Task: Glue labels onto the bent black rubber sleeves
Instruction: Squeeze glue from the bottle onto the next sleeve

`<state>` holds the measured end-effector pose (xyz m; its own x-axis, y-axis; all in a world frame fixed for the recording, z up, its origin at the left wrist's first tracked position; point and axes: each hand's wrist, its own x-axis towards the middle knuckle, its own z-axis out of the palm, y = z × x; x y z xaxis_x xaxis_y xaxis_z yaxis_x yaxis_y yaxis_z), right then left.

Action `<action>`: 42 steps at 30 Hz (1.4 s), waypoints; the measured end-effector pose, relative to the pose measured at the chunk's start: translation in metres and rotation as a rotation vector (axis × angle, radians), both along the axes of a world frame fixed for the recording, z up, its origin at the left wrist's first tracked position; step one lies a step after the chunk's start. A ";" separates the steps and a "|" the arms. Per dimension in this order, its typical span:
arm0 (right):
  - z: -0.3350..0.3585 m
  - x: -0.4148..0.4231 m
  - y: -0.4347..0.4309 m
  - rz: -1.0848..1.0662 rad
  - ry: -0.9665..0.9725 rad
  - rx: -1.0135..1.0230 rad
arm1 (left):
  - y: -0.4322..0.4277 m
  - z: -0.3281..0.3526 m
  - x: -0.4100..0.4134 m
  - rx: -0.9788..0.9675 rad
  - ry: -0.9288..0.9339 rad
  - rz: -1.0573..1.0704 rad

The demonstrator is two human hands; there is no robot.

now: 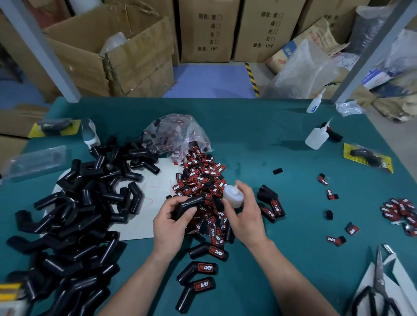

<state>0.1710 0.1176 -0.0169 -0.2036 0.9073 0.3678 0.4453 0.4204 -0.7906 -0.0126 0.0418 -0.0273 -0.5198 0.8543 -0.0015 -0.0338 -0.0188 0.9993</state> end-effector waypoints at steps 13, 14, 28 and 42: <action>0.016 0.009 0.013 -0.046 0.899 -0.466 | 0.001 0.002 -0.003 0.042 0.010 -0.006; 0.016 0.009 0.013 -0.030 0.900 -0.472 | 0.000 0.002 -0.003 0.028 0.013 -0.012; 0.021 0.008 0.013 -0.111 0.966 -0.551 | -0.001 0.006 0.001 -0.046 -0.060 -0.006; 0.008 -0.001 -0.001 -0.129 0.069 0.008 | 0.001 0.015 -0.012 -0.145 0.955 -0.003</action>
